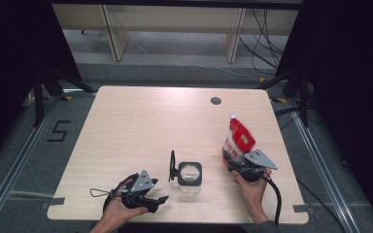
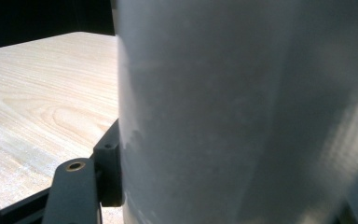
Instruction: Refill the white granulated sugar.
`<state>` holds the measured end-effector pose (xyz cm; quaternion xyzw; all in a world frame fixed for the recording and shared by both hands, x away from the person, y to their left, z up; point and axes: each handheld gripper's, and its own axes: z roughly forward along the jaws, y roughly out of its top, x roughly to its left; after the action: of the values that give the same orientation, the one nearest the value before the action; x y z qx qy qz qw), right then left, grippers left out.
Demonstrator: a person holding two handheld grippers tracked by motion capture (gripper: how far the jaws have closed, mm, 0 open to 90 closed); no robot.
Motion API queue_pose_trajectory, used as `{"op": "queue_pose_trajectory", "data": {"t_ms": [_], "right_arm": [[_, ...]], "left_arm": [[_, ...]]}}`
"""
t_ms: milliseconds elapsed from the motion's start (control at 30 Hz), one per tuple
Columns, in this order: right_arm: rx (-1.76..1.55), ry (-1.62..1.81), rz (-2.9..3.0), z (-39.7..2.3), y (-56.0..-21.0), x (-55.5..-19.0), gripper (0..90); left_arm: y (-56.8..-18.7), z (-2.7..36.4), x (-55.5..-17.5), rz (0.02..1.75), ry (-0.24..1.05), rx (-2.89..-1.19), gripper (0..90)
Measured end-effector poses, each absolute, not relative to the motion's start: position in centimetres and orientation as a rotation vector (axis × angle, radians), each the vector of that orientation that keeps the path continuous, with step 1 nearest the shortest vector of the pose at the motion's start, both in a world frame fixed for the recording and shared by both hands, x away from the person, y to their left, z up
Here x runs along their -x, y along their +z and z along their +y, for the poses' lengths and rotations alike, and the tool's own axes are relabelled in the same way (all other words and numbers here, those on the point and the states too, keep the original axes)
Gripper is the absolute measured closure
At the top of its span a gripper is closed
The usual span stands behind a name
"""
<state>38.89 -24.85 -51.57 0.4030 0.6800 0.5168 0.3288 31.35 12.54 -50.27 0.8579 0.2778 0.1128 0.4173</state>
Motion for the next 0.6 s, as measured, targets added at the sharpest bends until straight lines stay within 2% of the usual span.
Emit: {"op": "queue_pose_trajectory", "data": {"t_ms": [467, 600], "right_arm": [[-1.067, 1.349, 1.789, -24.89, -51.45, -38.88, 37.4], [-1.078, 1.33, 1.8, -24.78, -51.29, -38.69, 38.3]], "left_arm": [[-50.21, 12.55, -31.36, 0.697, 0.266, -2.152, 30.5], [-50.13, 12.74, -31.5, 0.668, 0.303, -2.166, 30.5]]}}
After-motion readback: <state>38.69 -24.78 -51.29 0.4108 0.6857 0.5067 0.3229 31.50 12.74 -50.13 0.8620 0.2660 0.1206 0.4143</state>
